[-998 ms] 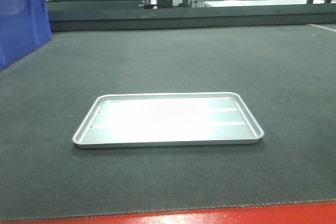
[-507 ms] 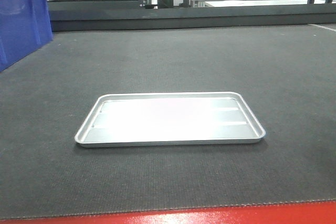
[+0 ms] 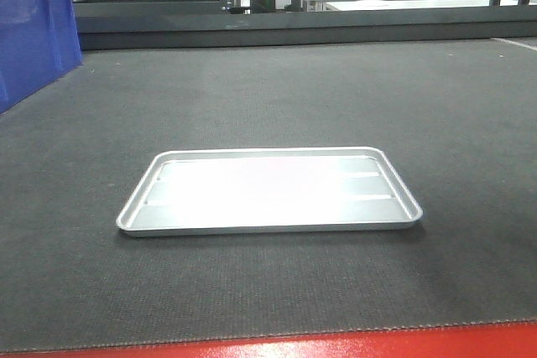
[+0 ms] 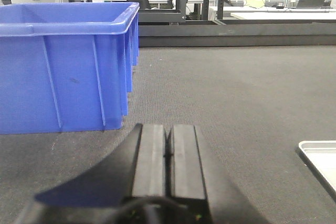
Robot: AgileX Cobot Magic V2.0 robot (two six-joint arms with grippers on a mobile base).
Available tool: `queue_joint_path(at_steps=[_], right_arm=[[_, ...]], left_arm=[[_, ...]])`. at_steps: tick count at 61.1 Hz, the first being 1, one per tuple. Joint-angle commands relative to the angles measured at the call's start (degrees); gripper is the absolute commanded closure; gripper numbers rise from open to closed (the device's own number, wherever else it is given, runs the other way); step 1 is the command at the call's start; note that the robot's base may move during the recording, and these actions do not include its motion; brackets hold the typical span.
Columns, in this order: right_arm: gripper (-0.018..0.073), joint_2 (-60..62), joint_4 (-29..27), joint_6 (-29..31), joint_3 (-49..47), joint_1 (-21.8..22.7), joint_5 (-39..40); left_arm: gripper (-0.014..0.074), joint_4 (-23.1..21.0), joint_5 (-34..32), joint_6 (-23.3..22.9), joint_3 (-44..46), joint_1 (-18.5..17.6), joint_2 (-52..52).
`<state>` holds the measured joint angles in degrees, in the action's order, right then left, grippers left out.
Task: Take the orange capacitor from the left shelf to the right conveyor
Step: 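Move the held cylinder above the silver tray on the conveyor, then lower the cylinder upright onto the silver tray and open the right gripper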
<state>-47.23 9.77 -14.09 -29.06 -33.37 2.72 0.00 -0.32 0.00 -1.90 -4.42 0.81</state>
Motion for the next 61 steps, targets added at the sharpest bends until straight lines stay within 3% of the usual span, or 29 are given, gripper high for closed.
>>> queue_joint_path(at_steps=[1, 13, 19, 36, 49, 61], right_arm=[[0.0501, -8.5, 0.7, 0.2, -4.3, 0.1, 10.0], [0.0496, -28.2, 2.9, 0.2, -7.5, 0.0, 29.4], [0.0455, -35.3, 5.0, 0.7, -8.8, 0.0, 34.2], [0.0246, -44.3, 5.7, 0.7, -10.2, -0.1, 36.2], [-0.0083, -45.0, 5.7, 0.7, -10.2, 0.0, 37.4], [-0.0069, -45.1, 5.7, 0.6, -10.2, 0.0, 37.9]], left_arm=[[0.0701, -0.3, -4.8, 0.0, 0.4, 0.1, -0.6], [0.0701, -0.3, -4.8, 0.0, 0.4, 0.1, -0.6], [0.0701, -0.3, -4.8, 0.0, 0.4, 0.1, -0.6], [0.0701, -0.3, -4.8, 0.0, 0.4, 0.1, -0.6], [0.0701, -0.3, -4.8, 0.0, 0.4, 0.1, -0.6], [0.0701, -0.3, -4.8, 0.0, 0.4, 0.1, -0.6]])
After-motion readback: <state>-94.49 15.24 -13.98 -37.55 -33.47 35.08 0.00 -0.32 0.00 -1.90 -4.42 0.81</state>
